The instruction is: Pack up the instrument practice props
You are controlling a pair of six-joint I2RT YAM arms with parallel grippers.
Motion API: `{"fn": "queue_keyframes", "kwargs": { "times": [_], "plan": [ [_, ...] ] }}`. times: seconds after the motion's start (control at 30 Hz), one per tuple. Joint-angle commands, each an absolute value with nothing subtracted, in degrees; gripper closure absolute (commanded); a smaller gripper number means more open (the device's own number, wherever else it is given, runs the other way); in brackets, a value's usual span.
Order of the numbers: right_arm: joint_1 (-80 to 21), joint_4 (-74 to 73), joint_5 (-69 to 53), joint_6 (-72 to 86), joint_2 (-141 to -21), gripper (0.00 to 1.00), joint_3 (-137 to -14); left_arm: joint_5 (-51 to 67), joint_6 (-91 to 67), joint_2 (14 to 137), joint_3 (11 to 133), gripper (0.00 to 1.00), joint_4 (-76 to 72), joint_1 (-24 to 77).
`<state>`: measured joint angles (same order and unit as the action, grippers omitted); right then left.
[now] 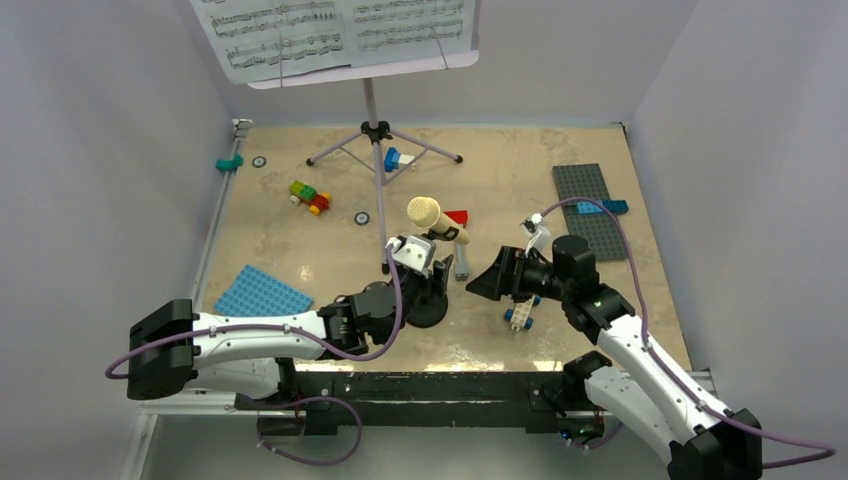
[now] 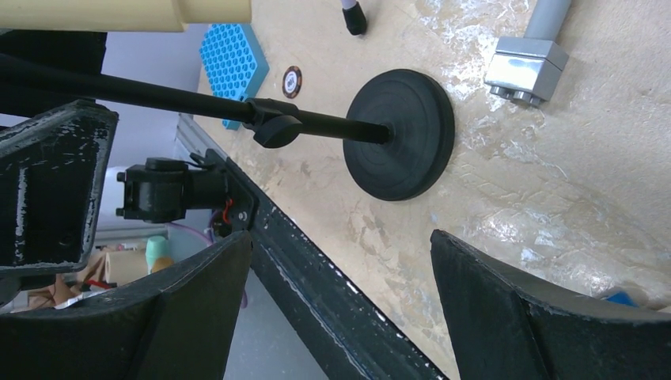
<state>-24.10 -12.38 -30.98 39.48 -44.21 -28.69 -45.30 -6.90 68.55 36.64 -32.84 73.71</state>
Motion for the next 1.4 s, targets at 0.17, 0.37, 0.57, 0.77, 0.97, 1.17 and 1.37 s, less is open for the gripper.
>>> {"fn": "queue_keyframes", "kwargs": {
  "times": [0.17, 0.37, 0.57, 0.77, 0.97, 1.17, 1.37],
  "plan": [
    [-24.43, -13.31, -29.91, 37.80, -43.78, 0.12, -32.34, -45.62, -9.40, 67.73, 36.30, 0.37, -33.40, 74.18],
    [-24.43, -13.20, -29.66, 37.79, -43.68, 0.12, -31.88, -45.35, -9.32, 67.95, 36.56, 0.37, -33.31, 74.18],
    [-24.41, -13.31, -29.32, 37.54, -43.08, 0.12, -31.44, -45.13, -9.56, 68.61, 36.71, 0.37, -33.49, 74.18],
    [-24.43, -13.62, -28.77, 37.18, -42.30, 0.12, -31.14, -45.26, -9.34, 68.47, 36.64, 0.37, -33.64, 74.18],
    [-24.42, -13.75, -27.39, 37.27, -41.03, 0.12, -30.68, -45.60, -9.65, 67.74, 36.05, 0.37, -33.84, 74.11],
    [-24.36, -12.67, -26.32, 38.47, -40.37, 0.12, -29.50, -45.98, -9.49, 67.25, 35.49, 0.37, -34.56, 73.90],
    [-24.42, -8.04, -27.40, 41.31, -42.18, 0.12, -27.30, -46.62, -8.93, 65.95, 33.57, 0.41, -36.88, 72.63]
  ]
}}
